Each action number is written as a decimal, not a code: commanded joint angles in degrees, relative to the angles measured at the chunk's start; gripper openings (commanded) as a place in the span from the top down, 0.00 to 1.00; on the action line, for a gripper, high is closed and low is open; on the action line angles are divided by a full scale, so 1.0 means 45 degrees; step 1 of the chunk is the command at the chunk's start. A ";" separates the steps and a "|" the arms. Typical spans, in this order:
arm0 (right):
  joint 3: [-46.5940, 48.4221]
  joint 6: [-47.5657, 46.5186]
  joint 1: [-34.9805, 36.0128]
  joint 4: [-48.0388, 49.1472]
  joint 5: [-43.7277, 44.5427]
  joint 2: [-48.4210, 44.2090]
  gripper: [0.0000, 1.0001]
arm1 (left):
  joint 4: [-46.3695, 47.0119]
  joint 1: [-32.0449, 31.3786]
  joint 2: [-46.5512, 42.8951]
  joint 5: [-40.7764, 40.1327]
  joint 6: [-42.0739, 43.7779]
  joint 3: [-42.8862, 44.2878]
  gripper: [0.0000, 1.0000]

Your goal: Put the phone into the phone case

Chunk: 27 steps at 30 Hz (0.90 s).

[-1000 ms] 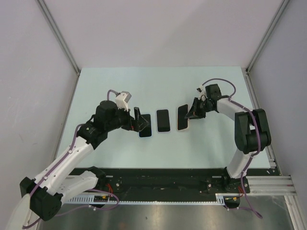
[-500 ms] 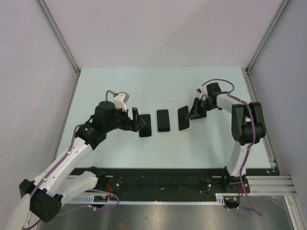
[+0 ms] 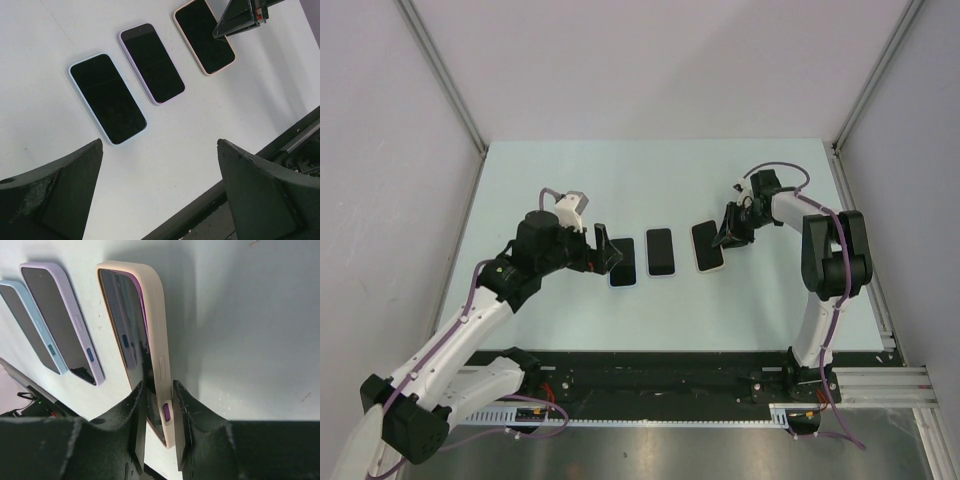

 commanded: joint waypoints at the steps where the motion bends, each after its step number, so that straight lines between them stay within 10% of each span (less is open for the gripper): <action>1: 0.0597 -0.0015 -0.0194 -0.0386 0.1764 -0.0172 0.71 | 0.0085 0.0115 -0.0311 -0.0143 0.0028 0.0054 0.00; 19: -0.0123 0.0688 0.2635 -0.1815 0.3408 -0.5736 0.48 | 0.0652 0.0116 -0.1443 -0.0317 -0.0362 0.0347 0.00; 23: -0.1389 0.1741 0.4019 -0.0468 0.3232 -0.8157 0.27 | 0.0846 0.0135 -0.1872 -0.0182 -0.0616 0.0484 0.00; 24: -0.1627 0.1995 0.4276 -0.0156 0.3212 -0.9109 0.05 | 0.1002 0.0135 -0.1989 -0.0162 -0.0713 0.0503 0.00; 27: -0.2389 0.2855 0.5056 0.0452 0.4028 -1.0306 0.00 | 0.1431 0.0135 -0.2400 0.0014 -0.1084 0.0445 0.00</action>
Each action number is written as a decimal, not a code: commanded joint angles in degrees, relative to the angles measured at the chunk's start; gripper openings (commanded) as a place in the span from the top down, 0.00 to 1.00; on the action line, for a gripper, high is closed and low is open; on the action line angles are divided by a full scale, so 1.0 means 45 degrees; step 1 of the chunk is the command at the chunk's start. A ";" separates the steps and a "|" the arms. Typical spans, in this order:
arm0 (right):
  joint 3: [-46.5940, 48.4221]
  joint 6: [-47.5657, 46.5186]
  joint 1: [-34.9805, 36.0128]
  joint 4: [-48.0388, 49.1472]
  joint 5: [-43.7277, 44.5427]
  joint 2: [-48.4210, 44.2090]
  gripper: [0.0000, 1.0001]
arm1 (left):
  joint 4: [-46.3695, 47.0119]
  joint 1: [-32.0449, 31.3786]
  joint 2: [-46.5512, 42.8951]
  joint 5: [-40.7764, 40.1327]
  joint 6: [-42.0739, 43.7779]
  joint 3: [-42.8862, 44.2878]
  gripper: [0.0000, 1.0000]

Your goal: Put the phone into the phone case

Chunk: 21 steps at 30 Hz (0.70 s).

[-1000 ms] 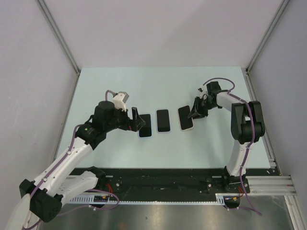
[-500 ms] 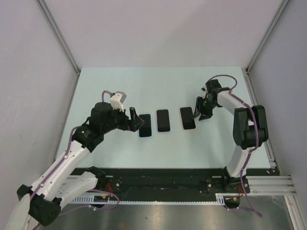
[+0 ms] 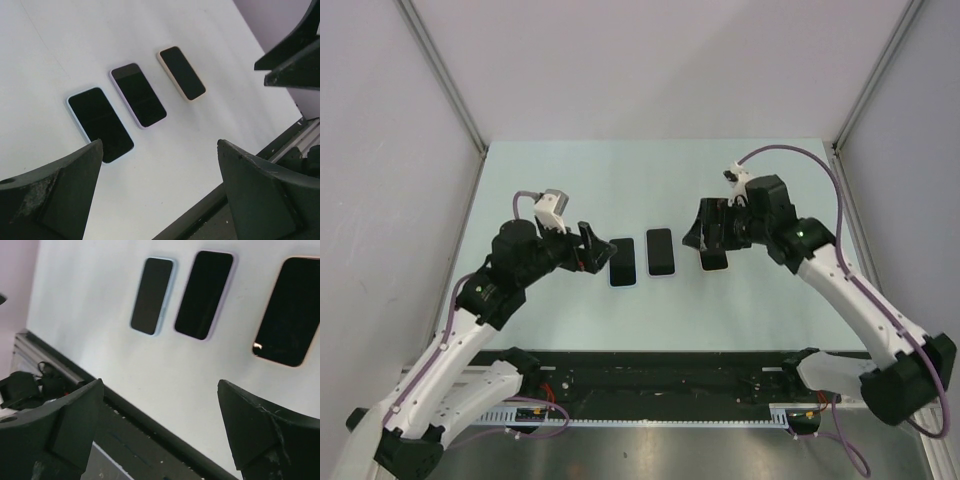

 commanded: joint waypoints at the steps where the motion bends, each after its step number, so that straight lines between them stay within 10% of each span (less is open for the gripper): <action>1: -0.1035 0.1597 0.0838 0.1234 0.0918 -0.2060 0.00 | 0.1127 0.0111 -0.0787 0.0155 -0.0735 0.0460 0.00; 21: -0.3322 0.2772 0.0995 0.2680 0.1995 -0.5543 0.00 | 0.1440 0.0091 -0.1765 0.0000 -0.0638 0.0166 0.00</action>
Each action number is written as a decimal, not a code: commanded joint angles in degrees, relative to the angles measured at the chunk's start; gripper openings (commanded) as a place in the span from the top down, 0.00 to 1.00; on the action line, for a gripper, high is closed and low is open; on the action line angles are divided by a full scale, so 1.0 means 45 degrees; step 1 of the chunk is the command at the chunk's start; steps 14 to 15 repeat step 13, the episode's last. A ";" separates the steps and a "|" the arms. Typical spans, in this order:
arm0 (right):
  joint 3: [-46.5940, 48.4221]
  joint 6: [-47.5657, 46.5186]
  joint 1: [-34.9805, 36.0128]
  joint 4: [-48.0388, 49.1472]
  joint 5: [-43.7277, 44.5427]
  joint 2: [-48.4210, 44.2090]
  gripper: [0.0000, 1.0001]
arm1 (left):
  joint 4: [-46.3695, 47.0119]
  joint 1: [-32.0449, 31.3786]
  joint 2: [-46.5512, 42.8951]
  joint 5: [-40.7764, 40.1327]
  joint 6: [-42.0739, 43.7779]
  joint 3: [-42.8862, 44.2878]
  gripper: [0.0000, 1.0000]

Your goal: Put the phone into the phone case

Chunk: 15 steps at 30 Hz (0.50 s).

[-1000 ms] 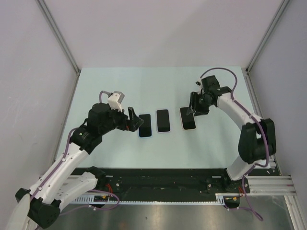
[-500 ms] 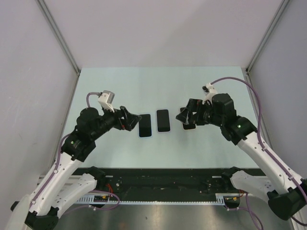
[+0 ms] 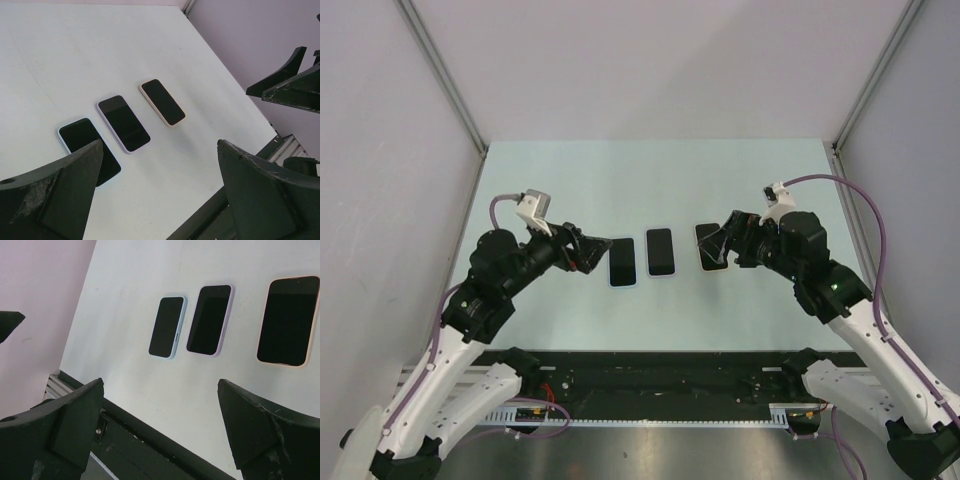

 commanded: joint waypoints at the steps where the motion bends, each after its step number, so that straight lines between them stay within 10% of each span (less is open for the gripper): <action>1: -0.0072 0.0299 0.0058 0.0665 -0.0026 -0.0108 0.00 | 0.0275 0.0086 -0.0245 -0.0219 -0.0196 0.0166 0.00; 15: -0.0111 0.0085 0.0039 0.0528 0.0208 -0.0341 0.00 | 0.0294 0.0106 -0.0402 -0.0395 -0.0177 0.0088 0.00</action>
